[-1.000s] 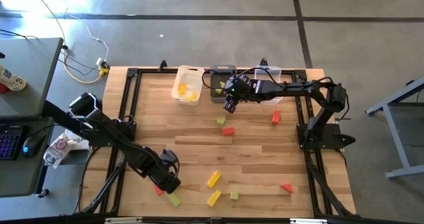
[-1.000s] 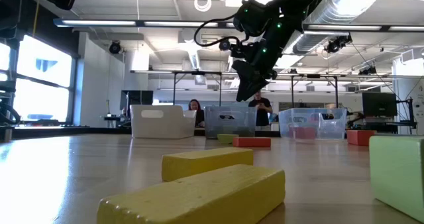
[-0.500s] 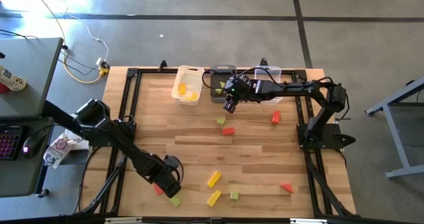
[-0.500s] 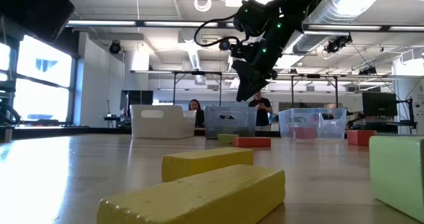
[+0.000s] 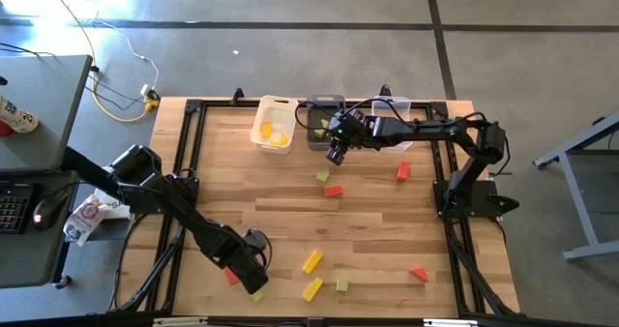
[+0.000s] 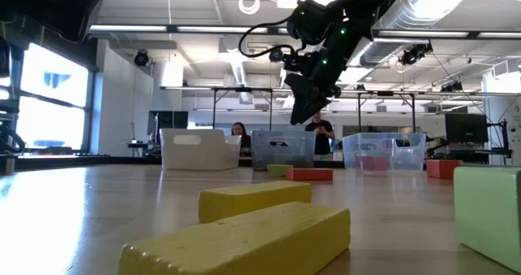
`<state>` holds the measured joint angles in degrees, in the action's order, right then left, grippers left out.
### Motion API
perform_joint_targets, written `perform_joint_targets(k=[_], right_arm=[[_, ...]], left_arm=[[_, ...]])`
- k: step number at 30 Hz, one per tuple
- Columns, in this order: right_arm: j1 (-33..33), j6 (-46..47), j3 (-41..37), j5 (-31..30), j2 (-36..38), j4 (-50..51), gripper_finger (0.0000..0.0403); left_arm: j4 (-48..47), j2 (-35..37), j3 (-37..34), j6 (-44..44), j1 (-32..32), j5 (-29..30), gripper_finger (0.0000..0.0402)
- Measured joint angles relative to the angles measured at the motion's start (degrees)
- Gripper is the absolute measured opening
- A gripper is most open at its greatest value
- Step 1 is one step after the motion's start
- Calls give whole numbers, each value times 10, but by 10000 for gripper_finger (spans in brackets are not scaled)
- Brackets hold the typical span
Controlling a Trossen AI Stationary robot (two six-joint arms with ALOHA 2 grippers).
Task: Sort & place blocks by color
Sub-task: Put the yellow block into the white bin
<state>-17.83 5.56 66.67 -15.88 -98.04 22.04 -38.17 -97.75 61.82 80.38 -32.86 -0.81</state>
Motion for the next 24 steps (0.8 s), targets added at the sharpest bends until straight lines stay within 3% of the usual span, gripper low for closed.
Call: perform_joint_targets(k=[8,24], right_arm=[[0,0,0,0,0,0,150],[0,0,0,0,0,0,150]], left_arm=[[13,-1,0,-6,0,36,204],[11,-11,0,-11,-2,35,204]])
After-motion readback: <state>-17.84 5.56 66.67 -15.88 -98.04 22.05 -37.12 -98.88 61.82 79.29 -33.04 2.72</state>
